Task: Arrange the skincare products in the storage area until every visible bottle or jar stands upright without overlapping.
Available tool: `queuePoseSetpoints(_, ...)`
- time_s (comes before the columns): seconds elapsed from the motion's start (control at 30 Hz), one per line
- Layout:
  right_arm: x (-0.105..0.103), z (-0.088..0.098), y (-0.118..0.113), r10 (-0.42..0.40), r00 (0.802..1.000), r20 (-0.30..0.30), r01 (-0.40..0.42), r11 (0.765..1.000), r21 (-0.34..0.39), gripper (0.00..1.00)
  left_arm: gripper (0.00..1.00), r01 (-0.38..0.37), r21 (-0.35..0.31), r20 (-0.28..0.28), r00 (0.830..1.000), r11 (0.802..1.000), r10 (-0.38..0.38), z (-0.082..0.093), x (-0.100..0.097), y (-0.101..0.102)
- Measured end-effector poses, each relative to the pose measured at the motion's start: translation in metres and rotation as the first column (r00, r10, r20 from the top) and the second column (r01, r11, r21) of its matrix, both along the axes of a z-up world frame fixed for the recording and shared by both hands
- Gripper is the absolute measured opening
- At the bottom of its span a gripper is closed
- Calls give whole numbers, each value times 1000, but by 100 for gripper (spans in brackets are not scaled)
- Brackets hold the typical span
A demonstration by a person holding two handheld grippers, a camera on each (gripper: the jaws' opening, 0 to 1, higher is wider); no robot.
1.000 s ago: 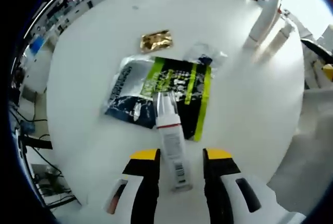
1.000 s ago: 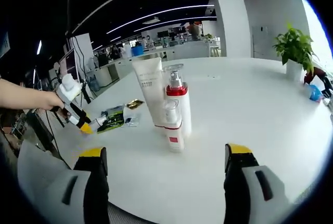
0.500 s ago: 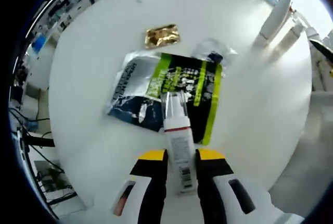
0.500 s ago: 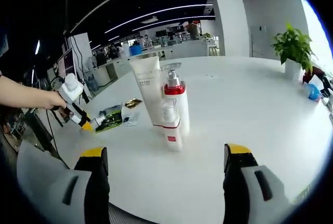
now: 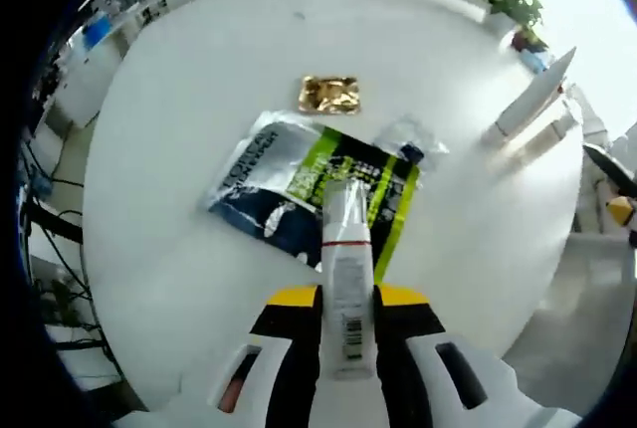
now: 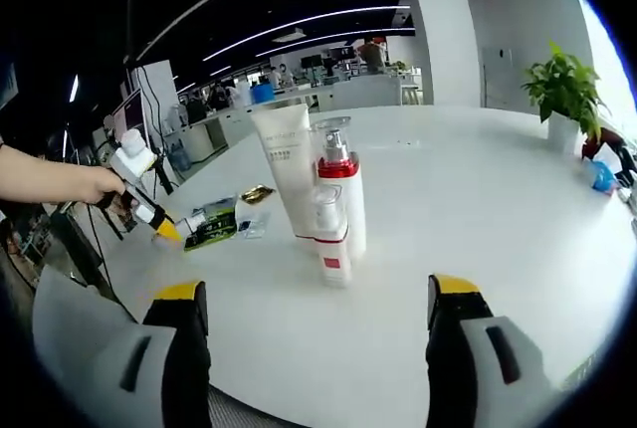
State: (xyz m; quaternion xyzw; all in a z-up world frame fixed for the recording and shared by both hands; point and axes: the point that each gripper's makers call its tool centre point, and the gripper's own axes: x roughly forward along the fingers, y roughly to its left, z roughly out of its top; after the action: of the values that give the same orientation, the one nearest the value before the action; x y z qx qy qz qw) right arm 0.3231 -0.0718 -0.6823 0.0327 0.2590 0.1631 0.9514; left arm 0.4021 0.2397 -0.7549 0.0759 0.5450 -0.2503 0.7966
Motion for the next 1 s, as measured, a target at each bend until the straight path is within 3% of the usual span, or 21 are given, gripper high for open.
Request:
queuePoseSetpoints(0.1,0,1,0,1,1000,2,-1,1000,2,91,17,-54,-116,-1,999,992,54,14,-6,-17)
queuePoseSetpoints(0.2,0,1,1,2,1000,2,-2,1000,5,91,17,-87,-187,-11,996,978,86,23,-12,-28)
queuePoseSetpoints(0.33,0,2,0,-1,1000,8,0,1000,12,91,17,-156,-363,-39,988,918,152,43,-23,-54)
queuePoseSetpoints(0.4,0,3,1,0,1000,9,0,1000,20,91,17,-165,-457,-43,985,874,164,56,-27,-68)
queuePoseSetpoints(0.5,0,4,2,0,1000,11,-1,1000,31,90,17,-137,-517,-29,989,845,143,70,-36,-82)
queuePoseSetpoints(0.6,0,7,2,-4,1000,16,3,998,66,90,17,-130,-606,-29,989,785,142,89,-43,-99)
queuePoseSetpoints(0.67,1,12,1,-36,999,6,35,988,150,89,17,-126,-646,-23,989,753,145,98,-45,-105)
queuePoseSetpoints(0.77,3,25,-3,-82,996,15,76,963,260,86,17,-116,-680,-17,990,724,143,108,-49,-111)
queuePoseSetpoints(0.87,-1,32,-2,-86,996,27,75,958,276,84,17,-113,-709,-15,989,696,145,116,-52,-116)
queuePoseSetpoints(0.97,-5,41,4,-83,996,35,67,943,325,83,17,-119,-757,-30,989,642,148,127,-55,-125)
queuePoseSetpoints(1.0,-6,43,6,-81,996,37,64,938,340,83,17,-120,-765,-32,988,633,148,129,-55,-127)
